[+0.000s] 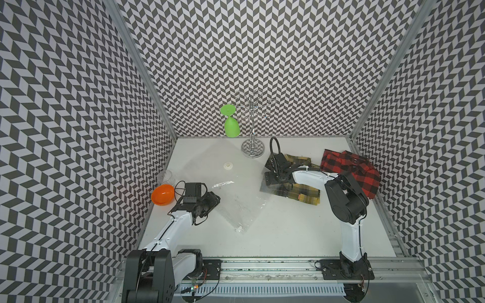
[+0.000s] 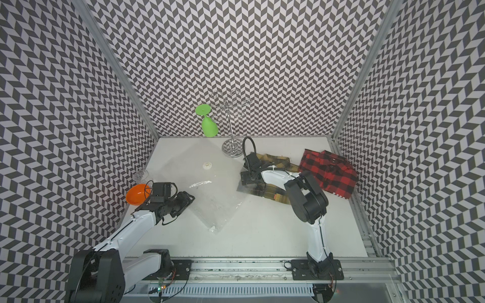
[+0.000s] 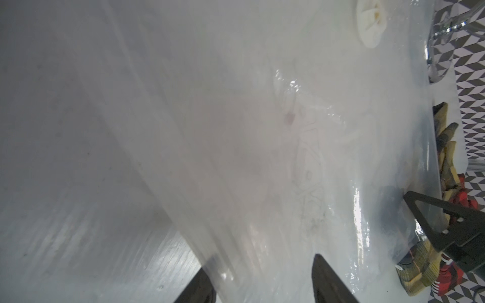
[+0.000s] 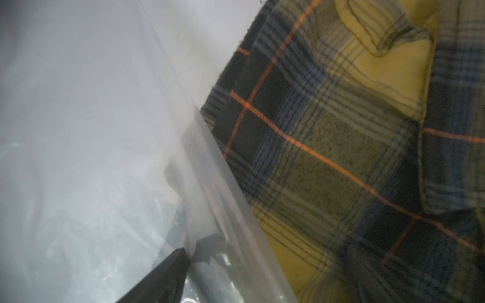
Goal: Place the folded shirt into the vacuum bag
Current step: Adjust the vacuum bag at the center of the board.
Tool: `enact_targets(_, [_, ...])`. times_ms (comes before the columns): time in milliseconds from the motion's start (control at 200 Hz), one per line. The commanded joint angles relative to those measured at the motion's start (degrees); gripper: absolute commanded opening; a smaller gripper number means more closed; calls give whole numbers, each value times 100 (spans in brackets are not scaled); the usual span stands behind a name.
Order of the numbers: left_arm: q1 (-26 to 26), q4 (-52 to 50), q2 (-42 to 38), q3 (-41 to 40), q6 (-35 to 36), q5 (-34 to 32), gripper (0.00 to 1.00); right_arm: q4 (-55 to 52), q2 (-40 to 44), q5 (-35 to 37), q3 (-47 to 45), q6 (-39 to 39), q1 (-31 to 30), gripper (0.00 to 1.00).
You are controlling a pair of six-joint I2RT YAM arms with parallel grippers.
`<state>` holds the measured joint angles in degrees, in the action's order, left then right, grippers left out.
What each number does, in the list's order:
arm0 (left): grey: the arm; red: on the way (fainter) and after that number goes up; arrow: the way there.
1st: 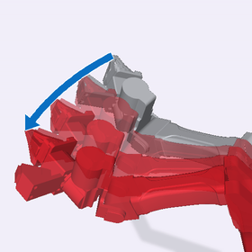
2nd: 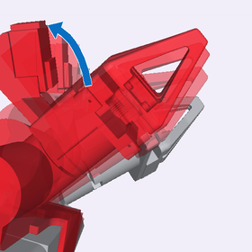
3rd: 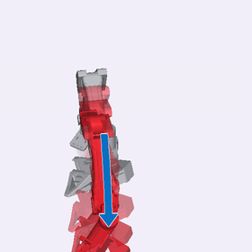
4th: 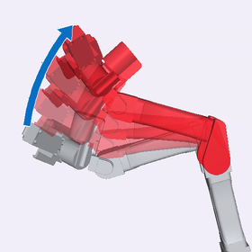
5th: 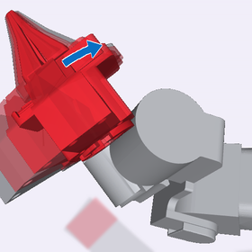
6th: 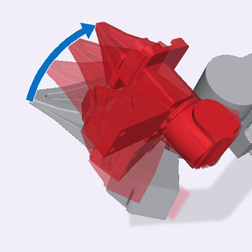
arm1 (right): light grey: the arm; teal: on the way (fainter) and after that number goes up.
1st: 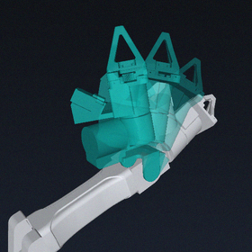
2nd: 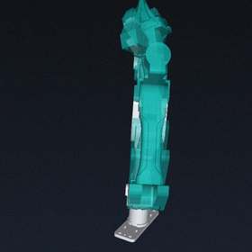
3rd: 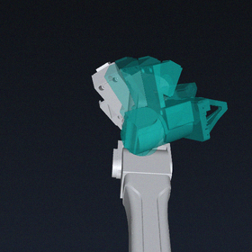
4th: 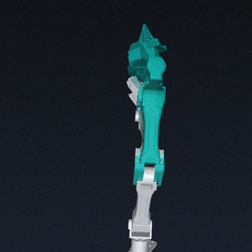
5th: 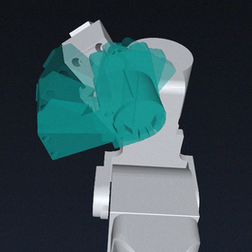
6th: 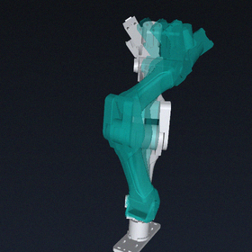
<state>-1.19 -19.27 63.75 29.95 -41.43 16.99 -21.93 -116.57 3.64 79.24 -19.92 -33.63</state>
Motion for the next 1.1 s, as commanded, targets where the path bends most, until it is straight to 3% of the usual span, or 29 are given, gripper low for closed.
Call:
enact_targets(0, [22, 301, -54, 447, 316, 343, 57, -97, 225, 21, -326, -29, -85, 94])
enact_targets(35, [22, 305, -55, 501, 343, 423, 57, -77, 255, -723, -412, -51, -120, 86])
enact_targets(366, [22, 1050, 158, 486, 468, 1301, 59, 58, 293, -843, -737, -126, -241, 84])
enact_targets(451, [23, 1033, 373, 583, 625, 1408, 45, 36, 318, -839, -710, -130, -242, 84])
enact_targets(641, [32, 479, 806, 1187, 1137, 1586, 0, -79, 569, -911, -713, -117, -267, 84])
enact_targets(791, [29, -448, 796, 2129, 1588, 1441, 0, -234, 1025, -954, -707, -117, -276, 84])
enact_targets(941, [31, -1553, 760, 3403, 1858, 821, 0, -270, 1282, -954, -749, -117, -276, 84])
enact_targets(1097, [-16, -2070, 754, 4436, 1950, 1171, 0, -246, 913, -954, -422, -117, -375, 84])
